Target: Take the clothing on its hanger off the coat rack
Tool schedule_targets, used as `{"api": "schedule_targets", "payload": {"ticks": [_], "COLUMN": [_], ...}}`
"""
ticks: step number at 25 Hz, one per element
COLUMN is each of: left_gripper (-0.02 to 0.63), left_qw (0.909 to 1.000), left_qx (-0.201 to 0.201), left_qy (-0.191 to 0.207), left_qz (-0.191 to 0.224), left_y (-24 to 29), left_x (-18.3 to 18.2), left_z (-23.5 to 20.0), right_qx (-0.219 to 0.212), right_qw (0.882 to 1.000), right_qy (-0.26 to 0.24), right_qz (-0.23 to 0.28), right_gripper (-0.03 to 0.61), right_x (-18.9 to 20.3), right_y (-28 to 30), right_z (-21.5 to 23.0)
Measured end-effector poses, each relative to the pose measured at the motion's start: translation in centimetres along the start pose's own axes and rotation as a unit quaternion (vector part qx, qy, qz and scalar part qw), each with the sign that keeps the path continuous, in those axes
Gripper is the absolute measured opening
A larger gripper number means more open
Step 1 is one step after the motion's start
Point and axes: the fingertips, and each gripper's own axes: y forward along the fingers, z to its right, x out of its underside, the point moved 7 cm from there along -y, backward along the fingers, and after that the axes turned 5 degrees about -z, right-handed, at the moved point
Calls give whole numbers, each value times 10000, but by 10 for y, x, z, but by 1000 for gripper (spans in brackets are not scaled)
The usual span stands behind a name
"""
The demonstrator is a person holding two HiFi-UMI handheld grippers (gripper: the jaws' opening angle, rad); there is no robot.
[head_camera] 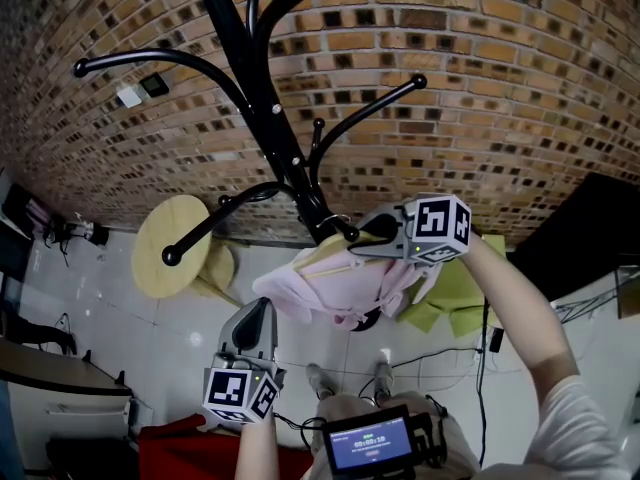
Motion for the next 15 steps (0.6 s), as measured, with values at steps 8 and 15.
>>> {"api": "schedule_targets", "payload": {"ticks": [8,15], "left_gripper": [23,21], "left_qw": [9999,9997], "left_qx": [98,197], "left_qy": [58,138], "left_qz": [61,88], "left_y": [-6,-8], "left_x": [-5,-11], "left_z": [-1,5], "right_qx": [43,157], "right_qw": [10000,9998], "right_qy": [-30,16], "right_qz": [76,144], "right_gripper": [41,41], "right_x": [-10,-13], "right_y": [-15,-30], "right_z": [-12,-21]}}
